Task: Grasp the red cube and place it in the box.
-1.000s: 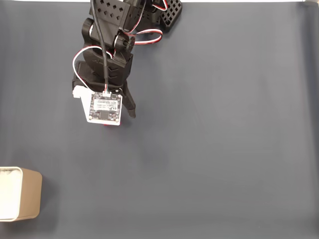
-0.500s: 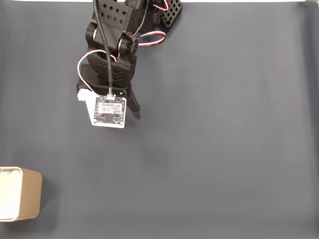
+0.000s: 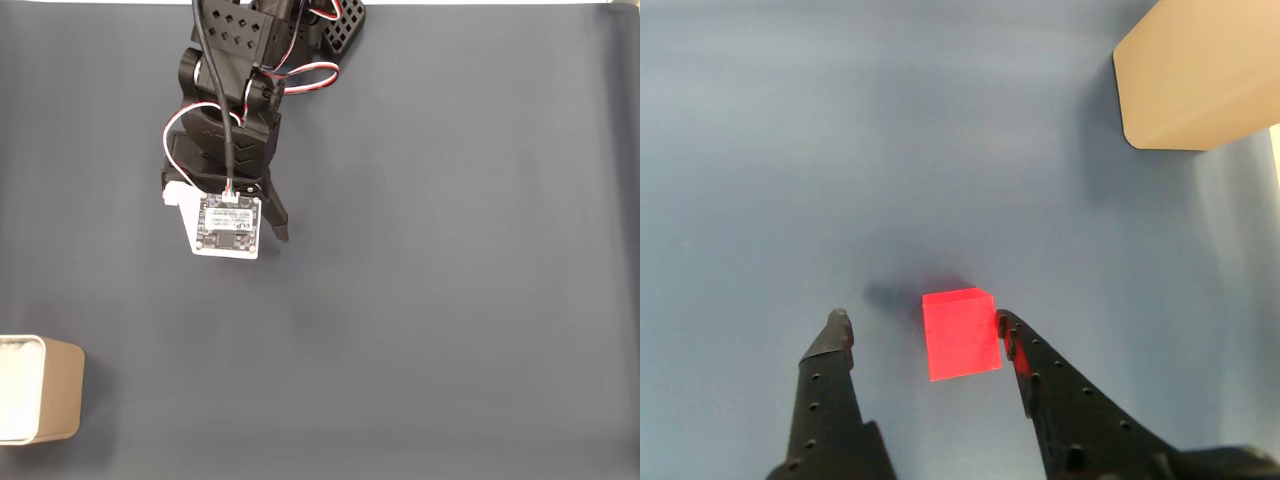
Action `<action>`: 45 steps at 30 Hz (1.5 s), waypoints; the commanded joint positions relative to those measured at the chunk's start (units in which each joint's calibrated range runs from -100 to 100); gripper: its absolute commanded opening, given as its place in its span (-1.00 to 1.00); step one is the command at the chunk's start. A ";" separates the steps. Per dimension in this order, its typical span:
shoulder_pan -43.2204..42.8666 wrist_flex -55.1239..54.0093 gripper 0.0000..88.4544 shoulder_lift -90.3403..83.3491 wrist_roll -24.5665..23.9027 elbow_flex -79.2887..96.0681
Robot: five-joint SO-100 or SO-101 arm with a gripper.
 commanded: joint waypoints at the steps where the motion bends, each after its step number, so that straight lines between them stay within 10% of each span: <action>1: -0.63 -0.33 -0.24 -0.26 -0.34 -1.82; 45: -1.05 -2.62 -0.25 1.91 -0.54 0.01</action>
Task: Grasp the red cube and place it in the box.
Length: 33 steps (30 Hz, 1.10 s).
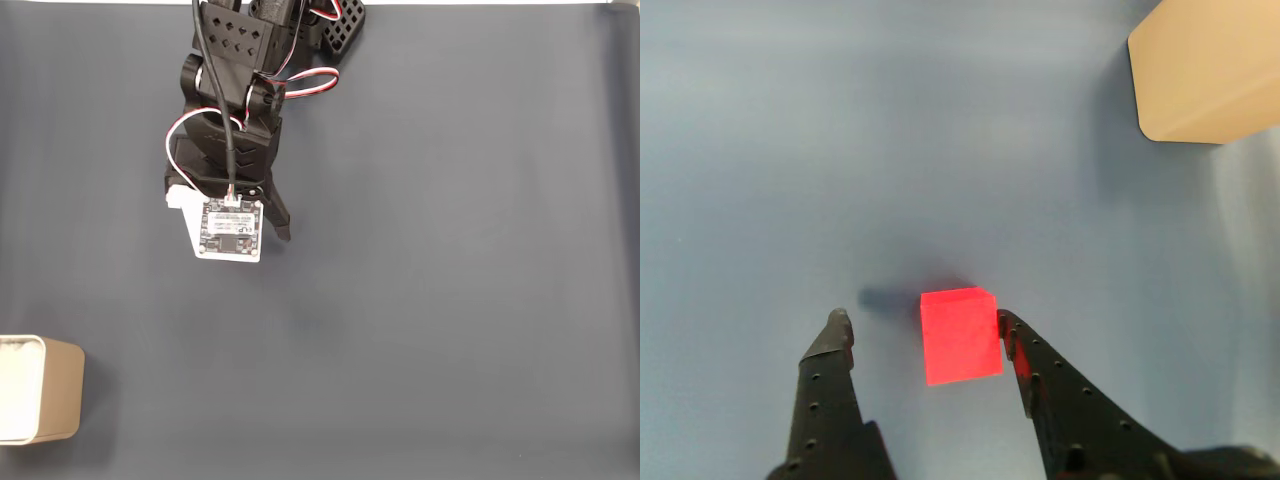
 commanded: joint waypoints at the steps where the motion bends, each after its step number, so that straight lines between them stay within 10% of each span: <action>1: -0.68 -1.27 -0.25 0.17 -0.49 -0.53; 27: -1.53 -1.11 -0.27 -1.65 -0.63 1.11; 33: -1.53 -0.86 -0.64 -2.34 -0.59 1.47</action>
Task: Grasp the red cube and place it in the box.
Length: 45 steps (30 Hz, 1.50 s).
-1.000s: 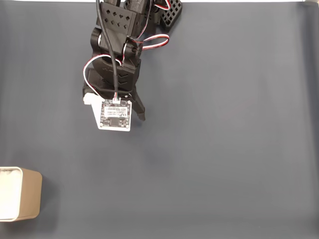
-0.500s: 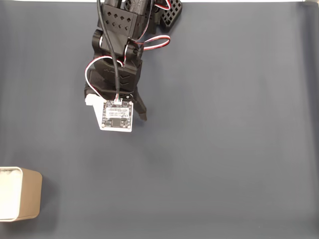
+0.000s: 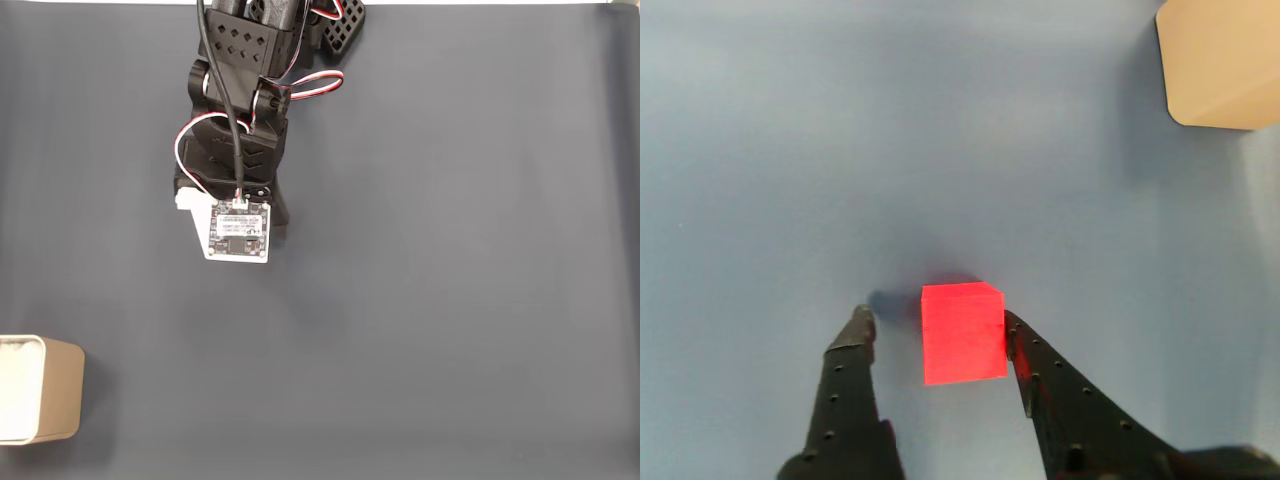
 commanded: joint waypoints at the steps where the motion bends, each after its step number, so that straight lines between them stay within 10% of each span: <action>1: -0.57 -0.39 -0.71 -3.04 -0.15 -0.24; 8: -0.71 -0.06 -1.00 -3.47 0.05 -0.24; 45: 7.39 34.04 -1.00 -2.60 -6.89 -36.56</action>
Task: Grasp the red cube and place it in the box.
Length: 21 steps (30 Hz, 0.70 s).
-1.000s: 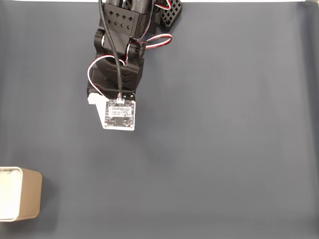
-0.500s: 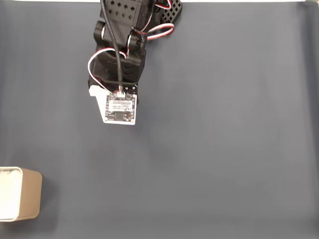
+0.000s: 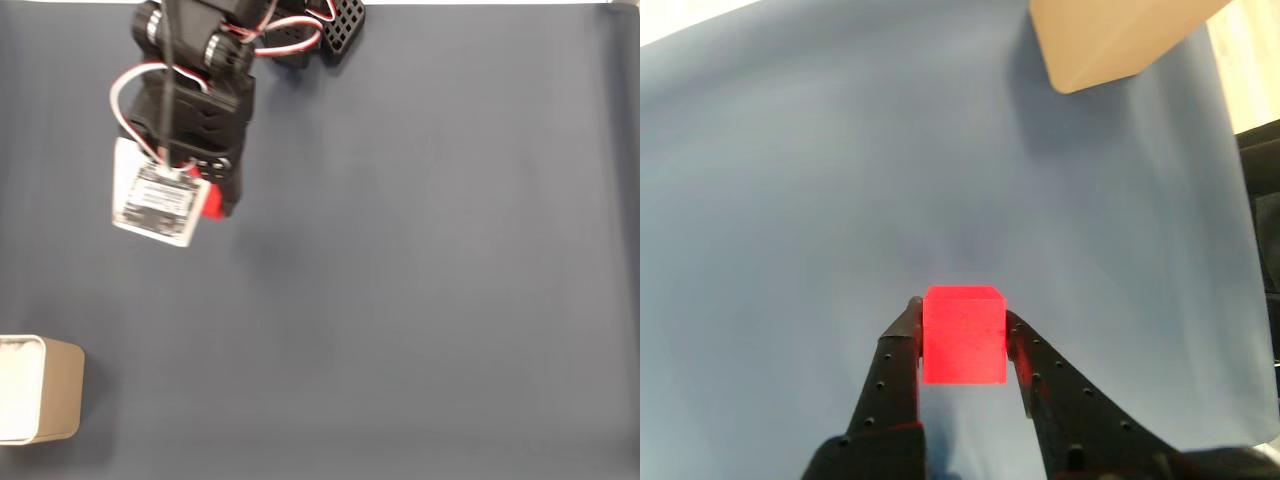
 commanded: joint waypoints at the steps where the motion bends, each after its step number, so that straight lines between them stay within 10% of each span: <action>1: 2.32 0.94 -1.00 1.65 -1.12 -9.18; 21: 6.58 -0.78 -1.00 25.05 -6.35 -47.41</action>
